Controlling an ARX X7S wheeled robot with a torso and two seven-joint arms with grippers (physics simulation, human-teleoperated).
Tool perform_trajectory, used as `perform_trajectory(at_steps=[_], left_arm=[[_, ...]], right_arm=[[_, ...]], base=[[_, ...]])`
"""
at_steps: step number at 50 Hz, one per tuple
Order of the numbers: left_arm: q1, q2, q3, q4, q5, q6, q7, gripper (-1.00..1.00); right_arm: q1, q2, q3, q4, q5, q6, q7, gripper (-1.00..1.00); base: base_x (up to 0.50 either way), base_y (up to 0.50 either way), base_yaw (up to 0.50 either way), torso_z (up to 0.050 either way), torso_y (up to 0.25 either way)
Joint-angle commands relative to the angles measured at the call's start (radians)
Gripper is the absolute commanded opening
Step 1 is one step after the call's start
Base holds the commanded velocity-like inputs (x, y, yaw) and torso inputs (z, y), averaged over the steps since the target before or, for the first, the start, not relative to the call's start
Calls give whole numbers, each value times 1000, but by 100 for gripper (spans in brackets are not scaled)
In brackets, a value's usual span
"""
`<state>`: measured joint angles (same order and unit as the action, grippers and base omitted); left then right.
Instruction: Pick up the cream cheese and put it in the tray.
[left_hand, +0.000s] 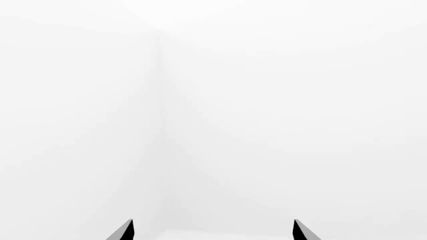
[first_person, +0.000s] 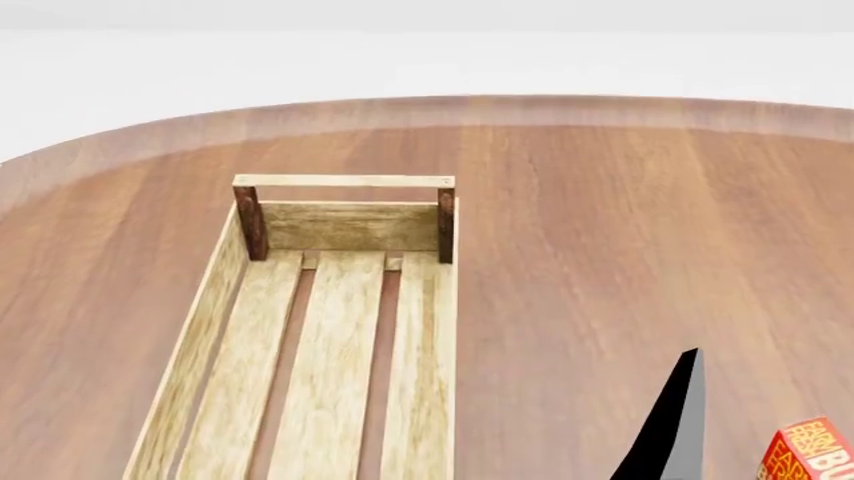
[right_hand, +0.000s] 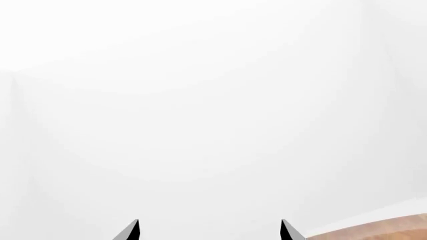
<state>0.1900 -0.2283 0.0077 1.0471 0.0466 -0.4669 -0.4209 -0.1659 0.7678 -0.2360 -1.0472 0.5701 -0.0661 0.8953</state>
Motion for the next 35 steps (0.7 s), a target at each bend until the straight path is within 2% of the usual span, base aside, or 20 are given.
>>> perform_trajectory(at_steps=[1,16,27,35], left_arm=[[-8,0,27,-35,61,-2,24,100],[0,-1,16,-33,43,20,18,100],[1,2,2,-41,16,33,14,100],[2,-2,2,-40,15,31,11,100]], right_arm=[[21,-11,21,54,-17,-18,-11,100],[20,-4,17,54,-19,-27,-8,100],[9,-5,20,53,-46,-56,-12,100],[4,1,18,52,-49,-64,-13,100]], base=[[0,0,0,0,-250],[0,0,0,1,-250],[0,0,0,0,0],[397,0,0,0,0]])
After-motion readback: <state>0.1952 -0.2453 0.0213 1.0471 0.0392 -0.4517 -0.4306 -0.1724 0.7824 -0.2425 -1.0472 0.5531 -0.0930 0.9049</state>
